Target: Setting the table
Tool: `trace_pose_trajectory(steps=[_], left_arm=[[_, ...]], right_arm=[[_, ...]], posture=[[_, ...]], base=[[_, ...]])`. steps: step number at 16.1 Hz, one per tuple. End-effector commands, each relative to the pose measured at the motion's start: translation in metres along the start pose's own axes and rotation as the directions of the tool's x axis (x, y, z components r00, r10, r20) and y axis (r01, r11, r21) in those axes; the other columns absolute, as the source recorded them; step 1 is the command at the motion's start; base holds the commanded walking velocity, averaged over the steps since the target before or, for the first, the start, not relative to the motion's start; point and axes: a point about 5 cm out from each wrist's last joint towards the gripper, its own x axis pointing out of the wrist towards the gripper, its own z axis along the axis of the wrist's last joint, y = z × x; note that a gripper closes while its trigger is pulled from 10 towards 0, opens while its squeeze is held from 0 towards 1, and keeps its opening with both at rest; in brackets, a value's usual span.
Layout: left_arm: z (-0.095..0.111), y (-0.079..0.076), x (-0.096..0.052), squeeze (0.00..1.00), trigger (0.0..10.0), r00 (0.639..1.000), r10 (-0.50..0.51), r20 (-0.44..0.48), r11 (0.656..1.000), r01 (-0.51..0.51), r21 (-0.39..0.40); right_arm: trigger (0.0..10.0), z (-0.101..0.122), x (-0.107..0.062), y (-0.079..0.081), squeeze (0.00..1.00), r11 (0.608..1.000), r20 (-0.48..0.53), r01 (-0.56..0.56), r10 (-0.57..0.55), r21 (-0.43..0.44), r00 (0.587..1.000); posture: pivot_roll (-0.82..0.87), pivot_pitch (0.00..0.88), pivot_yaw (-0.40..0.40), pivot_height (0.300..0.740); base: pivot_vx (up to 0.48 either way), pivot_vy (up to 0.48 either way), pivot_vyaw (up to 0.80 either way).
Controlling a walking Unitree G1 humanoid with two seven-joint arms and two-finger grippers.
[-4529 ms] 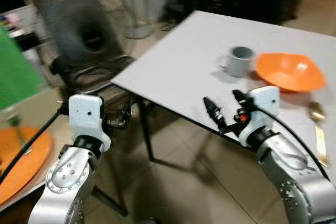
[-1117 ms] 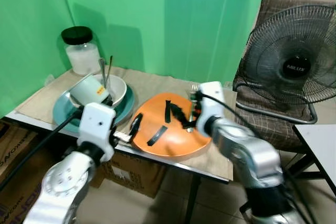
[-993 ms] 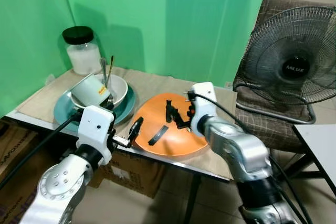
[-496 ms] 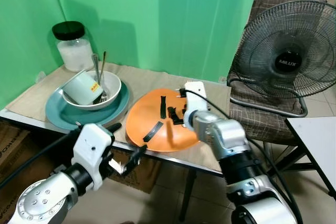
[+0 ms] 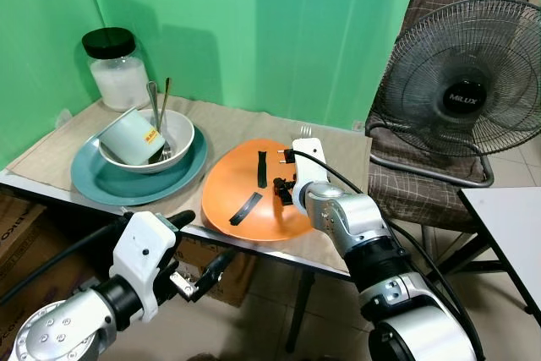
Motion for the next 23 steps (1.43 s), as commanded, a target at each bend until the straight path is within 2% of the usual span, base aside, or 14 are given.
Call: trace_pose_trajectory(steps=[1,6,12,19,23], left_arm=[[0.004,-0.001,-0.002,0.00,10.0,1.000,-0.013,0.007,1.000,0.013,0.009],[0.003,-0.003,-0.004,0.00,10.0,1.000,-0.029,-0.006,1.000,0.029,0.008],[0.003,-0.004,-0.004,0.00,10.0,0.999,-0.029,-0.014,1.000,0.029,0.010],[0.003,-0.003,-0.002,0.00,10.0,0.999,-0.031,-0.018,0.999,0.031,0.018],[0.005,0.000,-0.001,0.00,10.0,1.000,-0.006,-0.004,1.000,0.006,0.028]], right_arm=[[0.0,0.004,0.001,0.014,0.00,1.000,-0.003,-0.027,0.027,0.012,1.000],[0.0,0.010,0.008,0.015,0.00,0.998,-0.005,-0.041,0.041,0.055,0.999],[0.0,0.011,0.011,0.019,0.00,0.998,-0.019,-0.050,0.050,0.031,0.999],[0.0,0.011,0.014,0.016,0.00,0.999,-0.034,-0.046,0.047,0.019,0.998],[0.0,0.019,0.012,0.011,0.00,0.996,0.020,-0.080,0.079,0.050,0.997]], posture=[[0.00,0.058,-0.021,0.740],[0.01,0.064,-0.021,0.740],[0.01,0.064,-0.027,0.740],[0.01,0.058,-0.024,0.740],[0.01,0.052,-0.026,0.740]], base=[[0.000,0.000,0.00],[0.000,0.000,0.00],[0.000,0.000,0.00],[0.000,0.000,0.00],[0.000,0.000,0.00]])
